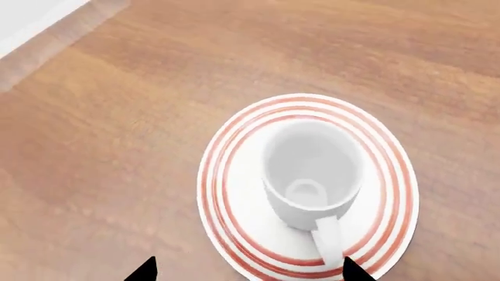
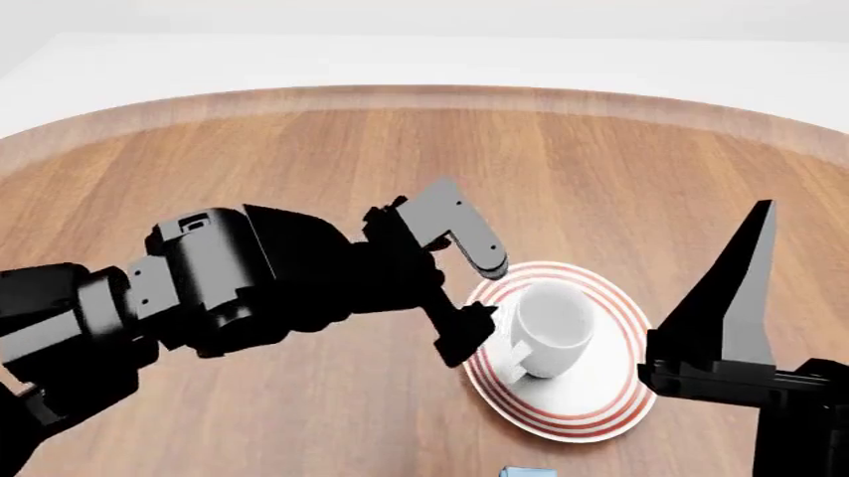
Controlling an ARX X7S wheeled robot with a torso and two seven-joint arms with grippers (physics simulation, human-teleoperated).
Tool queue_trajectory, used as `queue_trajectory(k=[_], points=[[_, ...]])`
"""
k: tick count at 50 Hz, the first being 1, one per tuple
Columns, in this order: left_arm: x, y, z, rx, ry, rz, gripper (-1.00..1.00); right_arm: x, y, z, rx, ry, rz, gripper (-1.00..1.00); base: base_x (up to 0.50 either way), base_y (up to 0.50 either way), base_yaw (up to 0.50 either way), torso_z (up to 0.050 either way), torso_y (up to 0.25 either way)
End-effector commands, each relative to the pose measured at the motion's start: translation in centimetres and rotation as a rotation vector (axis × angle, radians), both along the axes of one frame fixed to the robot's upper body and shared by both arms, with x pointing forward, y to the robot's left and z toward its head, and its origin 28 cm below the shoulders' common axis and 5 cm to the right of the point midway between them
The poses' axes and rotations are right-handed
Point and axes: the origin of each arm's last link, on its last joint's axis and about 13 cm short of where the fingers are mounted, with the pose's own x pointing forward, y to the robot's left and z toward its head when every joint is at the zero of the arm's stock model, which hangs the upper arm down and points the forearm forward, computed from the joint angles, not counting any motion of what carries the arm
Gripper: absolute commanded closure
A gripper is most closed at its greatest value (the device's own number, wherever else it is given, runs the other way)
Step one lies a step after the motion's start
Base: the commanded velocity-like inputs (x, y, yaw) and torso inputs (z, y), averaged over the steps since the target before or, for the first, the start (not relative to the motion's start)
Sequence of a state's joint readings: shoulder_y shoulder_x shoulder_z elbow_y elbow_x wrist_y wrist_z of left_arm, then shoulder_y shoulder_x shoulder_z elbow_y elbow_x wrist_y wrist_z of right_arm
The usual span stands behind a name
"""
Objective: Pick up the white mug and put it on the plate, and put the chocolate pudding to the right of the plate.
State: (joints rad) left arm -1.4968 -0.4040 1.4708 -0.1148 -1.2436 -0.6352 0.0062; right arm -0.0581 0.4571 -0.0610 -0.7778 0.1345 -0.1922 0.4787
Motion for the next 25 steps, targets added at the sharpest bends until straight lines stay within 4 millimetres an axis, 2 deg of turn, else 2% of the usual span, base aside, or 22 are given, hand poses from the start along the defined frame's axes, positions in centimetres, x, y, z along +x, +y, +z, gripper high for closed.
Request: queue_trajectory(k=[1, 7, 12, 20, 25], points=[[-0.3, 2.9, 2.7, -0.159, -0.076, 0.044, -1.00, -0.1, -0.1, 0.3, -0.024, -0.026, -0.013, -1.00, 0.00, 0.00, 0.00, 0.000, 0.000], [-1.1, 4.7, 3.6, -0.271, -0.114, 0.078, -1.00, -0.1, -0.1, 0.2, -0.025, -0.022, -0.011, -1.00, 0.00, 0.00, 0.00, 0.000, 0.000], [-3.0, 5.6, 4.7, -0.384, -0.176, 0.086, -1.00, -0.1, 0.0, 0.2, -0.030, -0.019, -0.010, -1.00, 0.00, 0.00, 0.00, 0.000, 0.000], [-5.3, 6.6, 6.2, -0.448, -0.271, 0.073, -1.00, -0.1, 0.0, 0.2, -0.034, -0.017, -0.011, -1.00, 0.00, 0.00, 0.00, 0.000, 0.000], [-6.3, 7.9, 7.0, -0.489, -0.381, 0.142, -1.00, -0.2, 0.1, 0.3, -0.041, -0.016, -0.012, -1.00, 0.00, 0.00, 0.00, 0.000, 0.000]])
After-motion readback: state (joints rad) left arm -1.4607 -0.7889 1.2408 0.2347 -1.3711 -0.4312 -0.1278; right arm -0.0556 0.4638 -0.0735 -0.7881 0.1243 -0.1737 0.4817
